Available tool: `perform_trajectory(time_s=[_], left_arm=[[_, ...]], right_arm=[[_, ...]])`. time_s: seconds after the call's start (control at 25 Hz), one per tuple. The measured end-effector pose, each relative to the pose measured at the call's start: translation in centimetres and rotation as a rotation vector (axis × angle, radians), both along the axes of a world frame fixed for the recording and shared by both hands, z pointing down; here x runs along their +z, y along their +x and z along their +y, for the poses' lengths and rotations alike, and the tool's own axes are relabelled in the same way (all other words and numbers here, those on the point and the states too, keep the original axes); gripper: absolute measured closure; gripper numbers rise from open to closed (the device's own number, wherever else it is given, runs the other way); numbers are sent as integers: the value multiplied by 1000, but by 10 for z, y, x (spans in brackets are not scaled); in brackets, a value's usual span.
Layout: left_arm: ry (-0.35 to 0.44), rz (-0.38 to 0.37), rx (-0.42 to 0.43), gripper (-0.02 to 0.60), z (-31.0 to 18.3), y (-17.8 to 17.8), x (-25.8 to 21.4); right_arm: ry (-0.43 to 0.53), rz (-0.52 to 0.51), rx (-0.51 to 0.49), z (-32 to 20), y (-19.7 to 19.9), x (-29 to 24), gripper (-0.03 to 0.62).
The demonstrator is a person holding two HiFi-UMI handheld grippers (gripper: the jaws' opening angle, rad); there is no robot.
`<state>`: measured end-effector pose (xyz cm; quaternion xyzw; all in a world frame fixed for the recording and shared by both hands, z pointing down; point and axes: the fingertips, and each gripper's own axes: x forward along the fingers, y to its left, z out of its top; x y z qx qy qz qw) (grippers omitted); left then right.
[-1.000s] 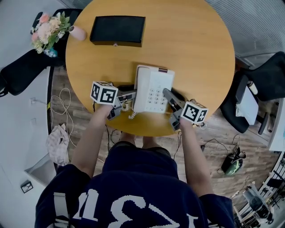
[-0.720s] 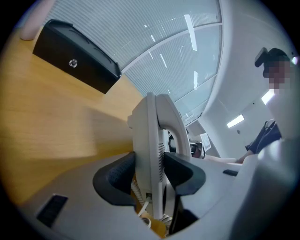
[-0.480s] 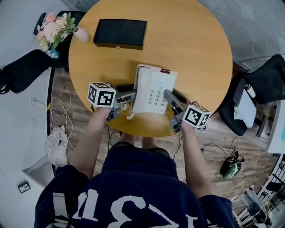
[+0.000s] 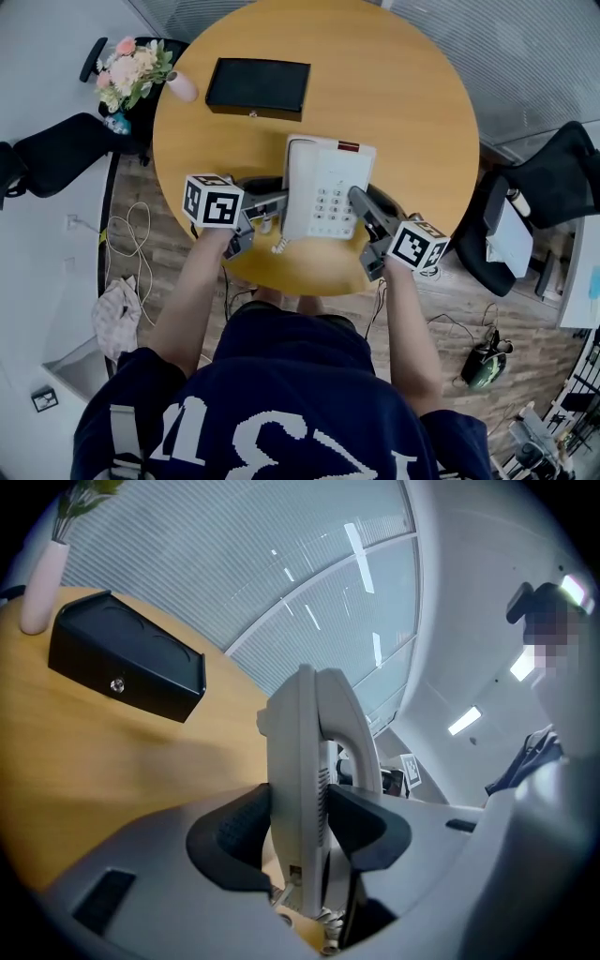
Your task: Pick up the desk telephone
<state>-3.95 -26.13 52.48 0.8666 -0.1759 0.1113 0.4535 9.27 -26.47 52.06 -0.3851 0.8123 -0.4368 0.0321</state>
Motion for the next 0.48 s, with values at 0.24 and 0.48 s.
perform_trajectory(time_s=[0.24,0.48], left_arm=[[45,10,-6,388,-4,2,-24],[84,20,5,388,-10,3,-49]], right_arm=[[53,16,-6,-5,2,-26,437],[104,11,2,-10,4,-52,437]])
